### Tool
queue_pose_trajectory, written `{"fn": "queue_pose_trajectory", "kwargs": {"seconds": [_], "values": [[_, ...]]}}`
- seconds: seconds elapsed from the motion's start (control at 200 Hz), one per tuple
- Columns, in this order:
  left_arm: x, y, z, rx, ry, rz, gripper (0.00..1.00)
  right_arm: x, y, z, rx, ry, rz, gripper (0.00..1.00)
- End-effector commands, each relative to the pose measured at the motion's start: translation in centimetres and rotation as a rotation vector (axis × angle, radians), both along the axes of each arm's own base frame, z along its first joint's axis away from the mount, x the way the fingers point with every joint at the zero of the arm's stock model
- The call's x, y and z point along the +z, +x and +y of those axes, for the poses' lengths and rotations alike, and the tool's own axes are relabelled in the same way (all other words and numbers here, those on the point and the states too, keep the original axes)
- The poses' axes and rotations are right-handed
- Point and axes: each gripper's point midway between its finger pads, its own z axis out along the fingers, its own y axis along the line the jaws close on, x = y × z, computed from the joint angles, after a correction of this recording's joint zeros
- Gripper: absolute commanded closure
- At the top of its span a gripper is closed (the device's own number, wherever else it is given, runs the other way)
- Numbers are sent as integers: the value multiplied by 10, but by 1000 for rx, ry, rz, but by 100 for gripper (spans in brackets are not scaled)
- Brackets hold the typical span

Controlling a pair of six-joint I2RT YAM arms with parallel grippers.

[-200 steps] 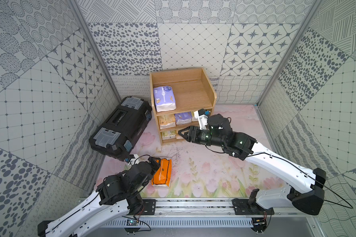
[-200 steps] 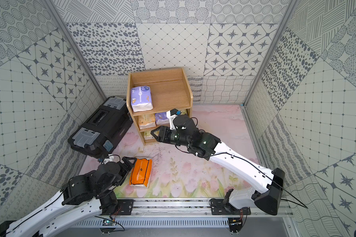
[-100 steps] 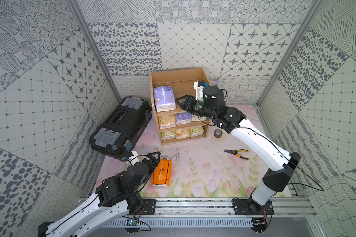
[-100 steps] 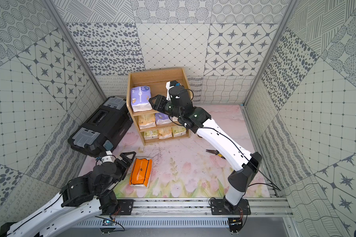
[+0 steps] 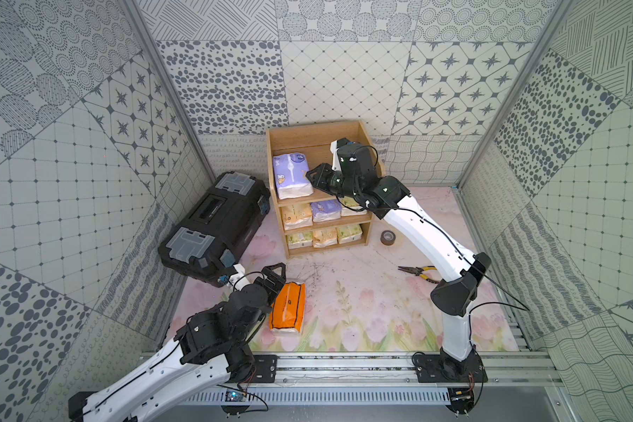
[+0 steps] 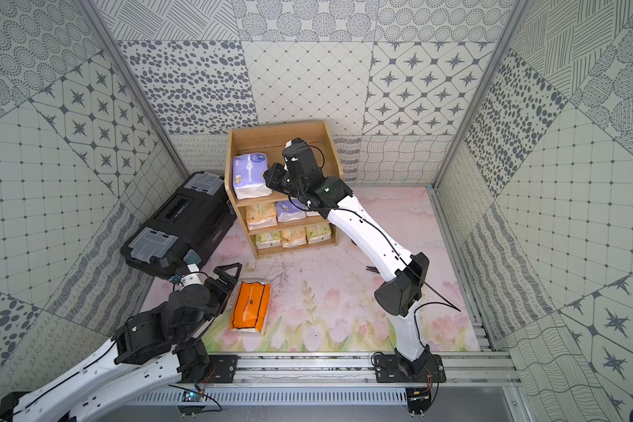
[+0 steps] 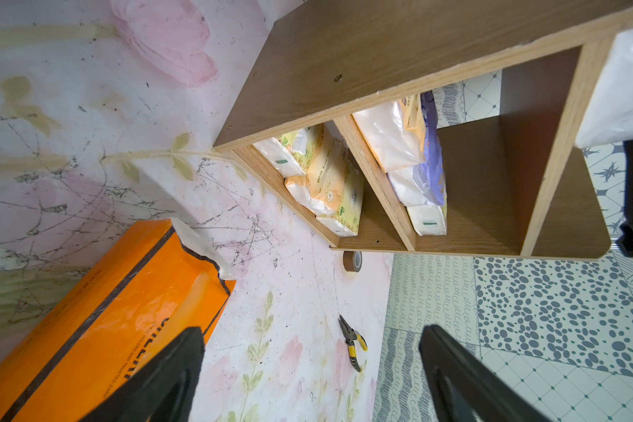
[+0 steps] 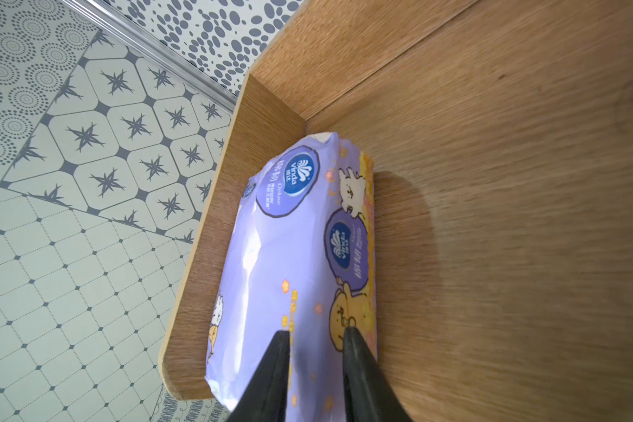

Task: Remove the tissue boxes from the shelf
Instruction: Pick up a box of tissues from the shelf.

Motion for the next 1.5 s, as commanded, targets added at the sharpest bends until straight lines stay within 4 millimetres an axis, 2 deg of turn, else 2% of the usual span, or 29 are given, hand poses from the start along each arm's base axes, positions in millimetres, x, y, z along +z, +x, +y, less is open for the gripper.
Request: {"fn": "queue_pose_trajectory", "kwargs": {"seconds": [0.0, 0.23, 0.545, 0.68, 0.946, 1.036, 1.246, 1.491], "values": [[23, 10, 1, 39, -10, -75, 3, 9, -1, -1, 10, 4, -19, 81], [41, 14, 1, 55, -22, -111, 3, 13, -8, -11, 15, 15, 0, 100], [106, 25, 1, 64, -49, -237, 2, 35, -20, -33, 7, 60, 1, 100], [138, 38, -12, 27, -108, -295, 1, 33, -29, -48, -7, 61, 23, 100], [189, 72, -55, -107, -208, -406, 0, 22, -47, -74, -23, 55, 68, 100], [195, 84, -64, -122, -218, -406, 1, 21, -53, -80, -20, 73, 75, 100], [194, 118, -88, -165, -283, -391, 1, 22, -61, -93, -20, 91, 81, 100], [177, 140, -112, -221, -297, -324, 0, 22, -68, -101, -6, 107, 83, 100]]}}
